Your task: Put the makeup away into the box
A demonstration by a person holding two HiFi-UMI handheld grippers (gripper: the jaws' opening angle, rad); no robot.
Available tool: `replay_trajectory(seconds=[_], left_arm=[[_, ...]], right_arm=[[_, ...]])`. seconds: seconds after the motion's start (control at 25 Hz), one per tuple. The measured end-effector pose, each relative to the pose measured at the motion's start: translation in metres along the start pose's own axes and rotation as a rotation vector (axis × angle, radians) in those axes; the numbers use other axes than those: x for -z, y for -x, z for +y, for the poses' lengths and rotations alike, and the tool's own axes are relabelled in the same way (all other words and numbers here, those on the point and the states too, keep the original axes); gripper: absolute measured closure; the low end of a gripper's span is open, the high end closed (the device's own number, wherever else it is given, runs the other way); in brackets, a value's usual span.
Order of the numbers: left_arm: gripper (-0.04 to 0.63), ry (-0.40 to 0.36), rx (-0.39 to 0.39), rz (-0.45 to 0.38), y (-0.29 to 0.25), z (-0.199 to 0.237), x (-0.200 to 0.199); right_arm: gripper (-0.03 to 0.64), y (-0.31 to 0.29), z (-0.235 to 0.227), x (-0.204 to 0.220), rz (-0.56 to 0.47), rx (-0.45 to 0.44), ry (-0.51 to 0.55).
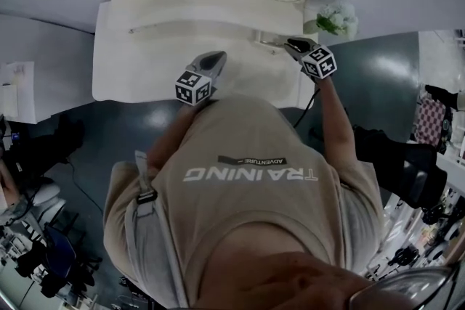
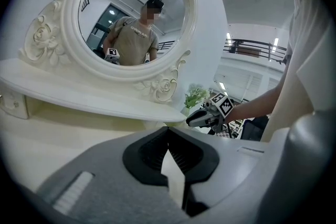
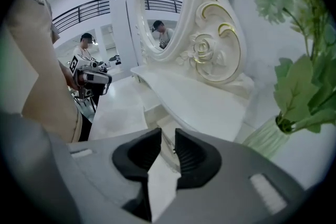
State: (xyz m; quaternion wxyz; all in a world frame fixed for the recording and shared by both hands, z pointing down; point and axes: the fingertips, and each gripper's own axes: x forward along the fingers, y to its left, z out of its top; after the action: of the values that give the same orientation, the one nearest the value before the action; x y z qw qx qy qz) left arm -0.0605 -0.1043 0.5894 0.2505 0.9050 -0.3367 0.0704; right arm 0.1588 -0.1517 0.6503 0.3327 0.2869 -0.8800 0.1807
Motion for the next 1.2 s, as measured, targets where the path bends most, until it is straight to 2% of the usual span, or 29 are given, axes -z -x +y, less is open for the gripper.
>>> replay_trajectory(seconds=[0.32, 0.4, 0.56, 0.76, 1.04, 1.2], left_arm=[[0.589, -0.035, 0.017, 0.058, -0.015, -0.001, 0.002], [0.589, -0.040, 0.016, 0.090, -0.019, -0.002, 0.006], [0.589, -0.066, 0.022, 0.136, -0.038, -0.007, 0.005], [0.589, -0.102, 0.004, 0.227, -0.063, -0.012, 0.015], [0.589, -0.116, -0.014, 0.252, -0.121, -0.012, 0.039], [0.589, -0.098, -0.007, 0.280, -0.142, -0.016, 0.054]], right_arm=[[0.551, 0.023, -0.002, 0.010, -0.137, 0.142, -0.075], [0.614, 0.028, 0.002, 0.018, -0.171, 0.167, -0.100], [0.614, 0.036, 0.003, 0.031, -0.232, 0.165, -0.154], [0.614, 0.034, 0.008, 0.062, -0.252, 0.141, -0.264], [0.614, 0.036, -0.027, 0.078, -0.360, 0.217, -0.241], [0.614, 0.027, -0.029, 0.077, -0.334, 0.188, -0.195]])
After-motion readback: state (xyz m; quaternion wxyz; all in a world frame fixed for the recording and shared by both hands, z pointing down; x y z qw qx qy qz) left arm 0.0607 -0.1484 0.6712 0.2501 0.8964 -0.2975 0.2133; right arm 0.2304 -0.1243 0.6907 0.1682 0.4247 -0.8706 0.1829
